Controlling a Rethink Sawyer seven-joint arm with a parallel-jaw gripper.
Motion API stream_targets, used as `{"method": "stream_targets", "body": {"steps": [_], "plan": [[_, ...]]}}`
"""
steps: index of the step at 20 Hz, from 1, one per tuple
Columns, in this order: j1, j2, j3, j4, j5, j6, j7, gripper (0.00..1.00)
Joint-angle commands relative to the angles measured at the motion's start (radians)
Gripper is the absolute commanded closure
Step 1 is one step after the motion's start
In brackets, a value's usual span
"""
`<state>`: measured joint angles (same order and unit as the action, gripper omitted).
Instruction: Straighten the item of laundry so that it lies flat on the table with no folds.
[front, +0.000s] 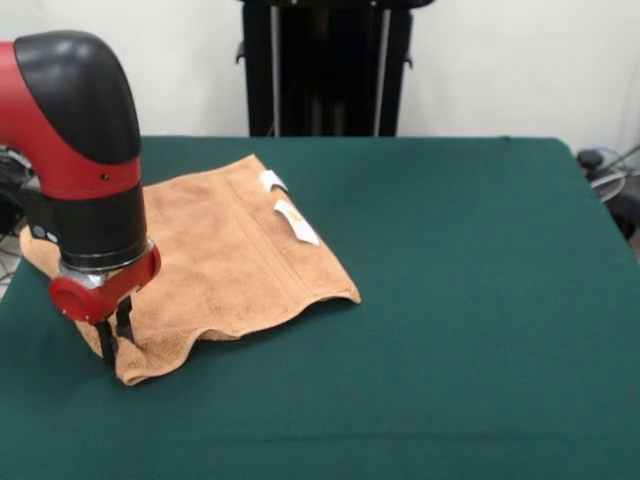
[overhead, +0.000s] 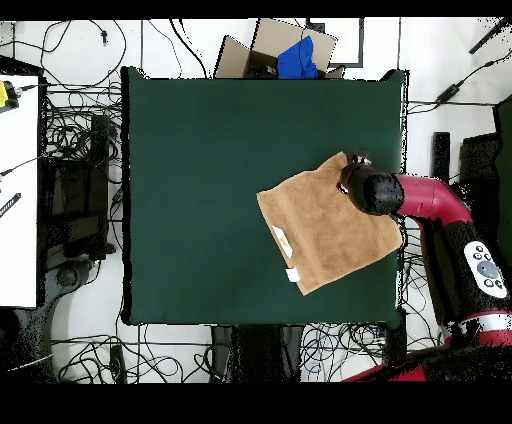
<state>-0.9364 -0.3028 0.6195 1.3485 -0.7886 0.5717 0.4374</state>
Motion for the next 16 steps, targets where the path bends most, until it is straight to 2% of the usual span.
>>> {"method": "stream_targets", "body": {"steps": [1,6,11,16], "plan": [[0.037,0.052,-0.067,0.008,-0.126,-0.173,0.081,1.0],[0.041,0.008,-0.069,0.03,-0.121,-0.178,0.068,1.0],[0.051,-0.102,-0.115,0.102,-0.127,-0.234,0.158,1.0],[0.045,-0.135,-0.124,0.125,-0.117,-0.23,0.165,1.0]]}}
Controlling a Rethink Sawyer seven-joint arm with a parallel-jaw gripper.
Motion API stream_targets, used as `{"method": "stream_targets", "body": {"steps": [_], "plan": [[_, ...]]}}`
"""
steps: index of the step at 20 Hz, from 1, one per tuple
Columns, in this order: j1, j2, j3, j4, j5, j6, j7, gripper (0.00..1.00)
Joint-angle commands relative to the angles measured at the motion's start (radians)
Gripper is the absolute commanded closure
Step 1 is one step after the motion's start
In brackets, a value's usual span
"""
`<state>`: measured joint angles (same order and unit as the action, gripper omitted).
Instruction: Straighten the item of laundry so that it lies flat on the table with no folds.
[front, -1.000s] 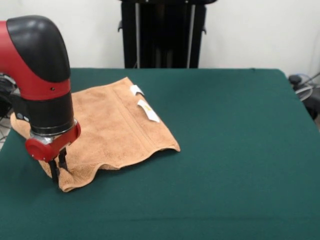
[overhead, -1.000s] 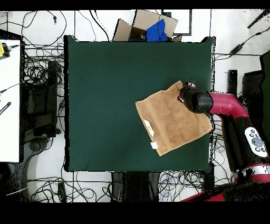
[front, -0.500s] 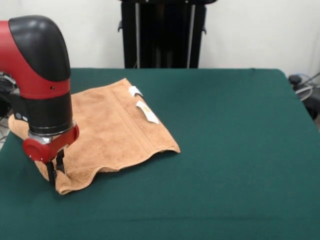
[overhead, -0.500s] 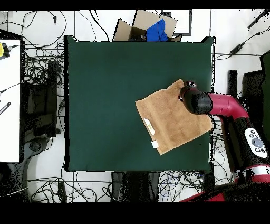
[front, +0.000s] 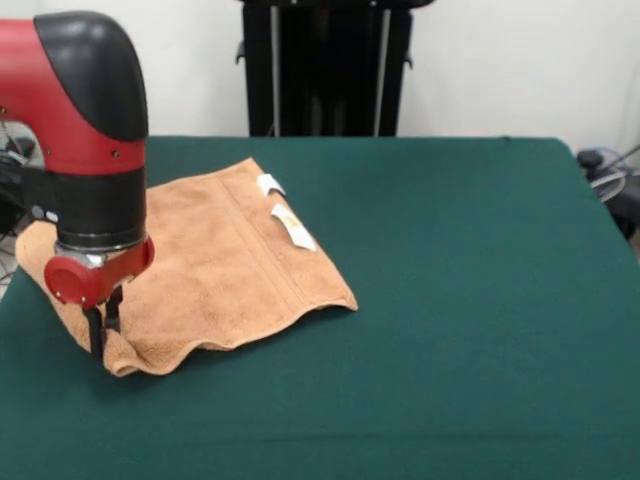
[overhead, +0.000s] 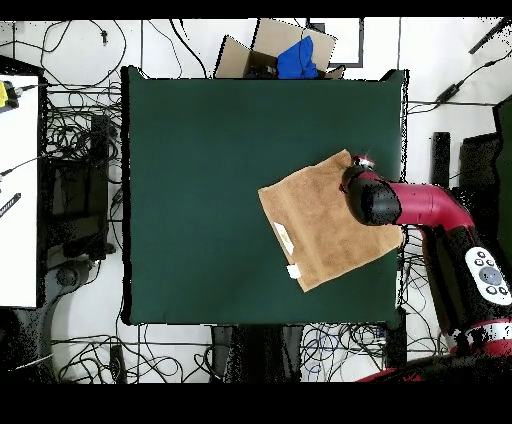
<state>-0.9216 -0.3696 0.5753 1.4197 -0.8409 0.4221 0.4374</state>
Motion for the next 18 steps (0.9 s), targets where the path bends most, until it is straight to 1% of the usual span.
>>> {"method": "stream_targets", "body": {"steps": [1,3,5,8,9,12,14,18], "plan": [[0.029,-0.083,-0.082,0.064,-0.06,-0.083,0.166,1.0],[0.024,-0.115,-0.086,0.089,-0.052,-0.094,0.17,1.0],[0.022,-0.127,-0.095,0.098,-0.042,-0.094,0.176,1.0],[0.023,-0.112,-0.098,0.094,-0.029,-0.085,0.167,1.0],[0.028,-0.092,-0.097,0.082,-0.028,-0.077,0.159,1.0],[0.03,-0.077,-0.091,0.071,-0.004,-0.039,0.152,1.0],[0.061,-0.066,-0.111,0.05,-0.007,-0.02,0.169,1.0],[0.072,-0.044,-0.124,0.038,-0.004,-0.012,0.177,1.0]]}}
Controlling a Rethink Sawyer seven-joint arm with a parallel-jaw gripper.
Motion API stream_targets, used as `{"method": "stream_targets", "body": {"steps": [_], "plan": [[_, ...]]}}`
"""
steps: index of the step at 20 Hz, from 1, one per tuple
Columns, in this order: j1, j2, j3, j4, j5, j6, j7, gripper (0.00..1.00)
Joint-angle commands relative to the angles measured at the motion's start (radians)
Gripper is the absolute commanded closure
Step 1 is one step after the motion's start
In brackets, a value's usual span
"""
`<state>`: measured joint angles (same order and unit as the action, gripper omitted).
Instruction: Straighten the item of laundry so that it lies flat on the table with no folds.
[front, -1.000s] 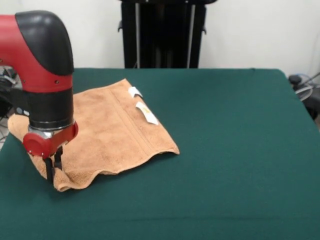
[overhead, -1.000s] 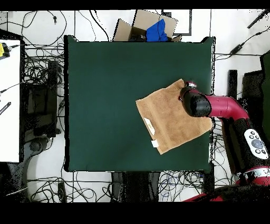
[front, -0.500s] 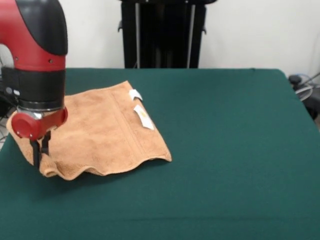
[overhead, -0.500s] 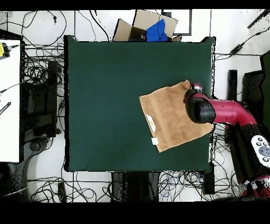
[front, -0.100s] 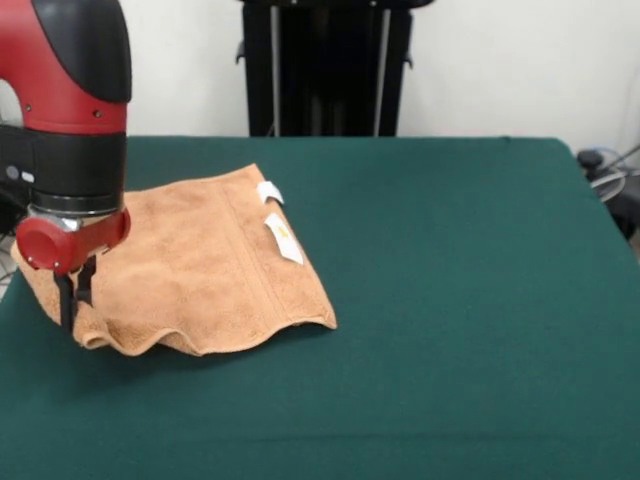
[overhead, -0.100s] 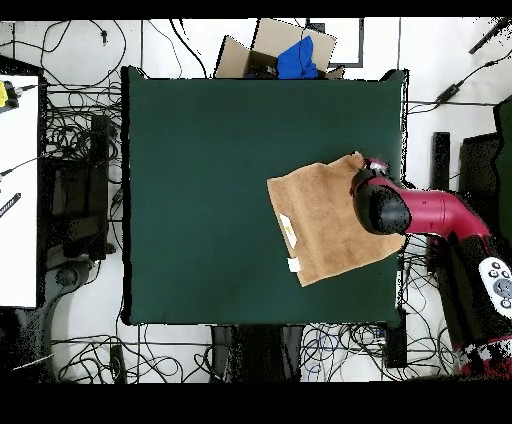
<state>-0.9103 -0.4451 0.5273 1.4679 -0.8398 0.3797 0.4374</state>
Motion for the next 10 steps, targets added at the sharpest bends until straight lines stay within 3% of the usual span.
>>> {"method": "stream_targets", "body": {"steps": [1,10], "plan": [[0.062,0.036,-0.078,-0.012,-0.006,0.031,0.174,1.0],[0.06,0.077,-0.08,-0.035,0.008,0.046,0.137,1.0]]}}
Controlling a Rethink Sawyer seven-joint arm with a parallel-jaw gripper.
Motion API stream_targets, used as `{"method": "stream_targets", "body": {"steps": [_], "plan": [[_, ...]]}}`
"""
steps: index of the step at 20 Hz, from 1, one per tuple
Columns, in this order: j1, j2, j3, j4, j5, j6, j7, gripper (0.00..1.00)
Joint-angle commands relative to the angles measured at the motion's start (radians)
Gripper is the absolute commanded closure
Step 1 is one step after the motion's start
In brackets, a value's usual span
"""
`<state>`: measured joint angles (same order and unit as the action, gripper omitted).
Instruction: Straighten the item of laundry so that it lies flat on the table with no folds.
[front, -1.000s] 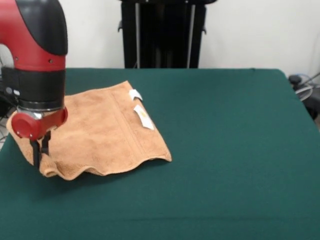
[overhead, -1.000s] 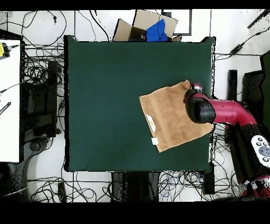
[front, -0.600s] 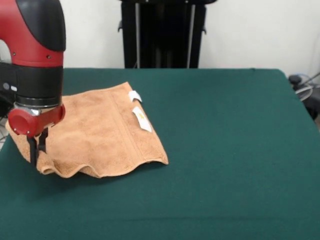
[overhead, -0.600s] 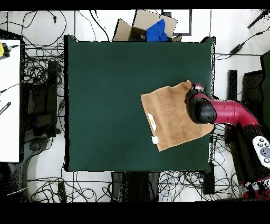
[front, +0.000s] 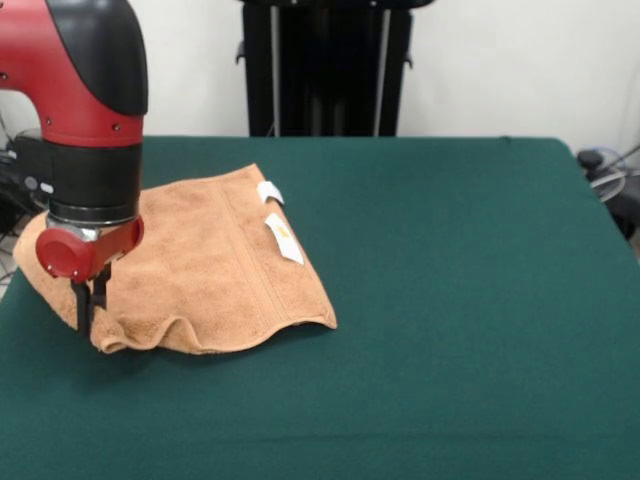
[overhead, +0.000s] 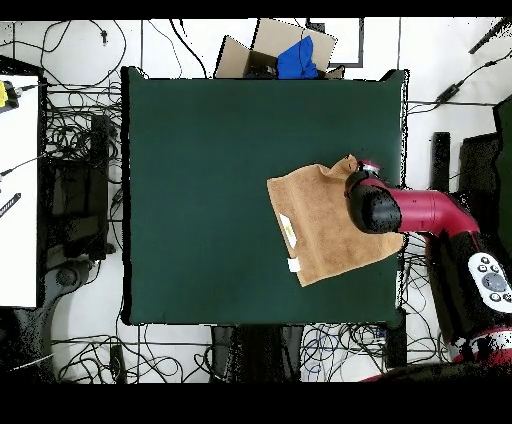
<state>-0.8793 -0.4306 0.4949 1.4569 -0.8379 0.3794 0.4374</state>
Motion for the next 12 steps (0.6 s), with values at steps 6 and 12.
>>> {"method": "stream_targets", "body": {"steps": [6,12], "plan": [[0.009,0.081,-0.013,-0.035,0.036,0.07,0.087,1.0],[0.009,0.079,-0.001,-0.026,0.048,0.057,0.088,0.0]]}}
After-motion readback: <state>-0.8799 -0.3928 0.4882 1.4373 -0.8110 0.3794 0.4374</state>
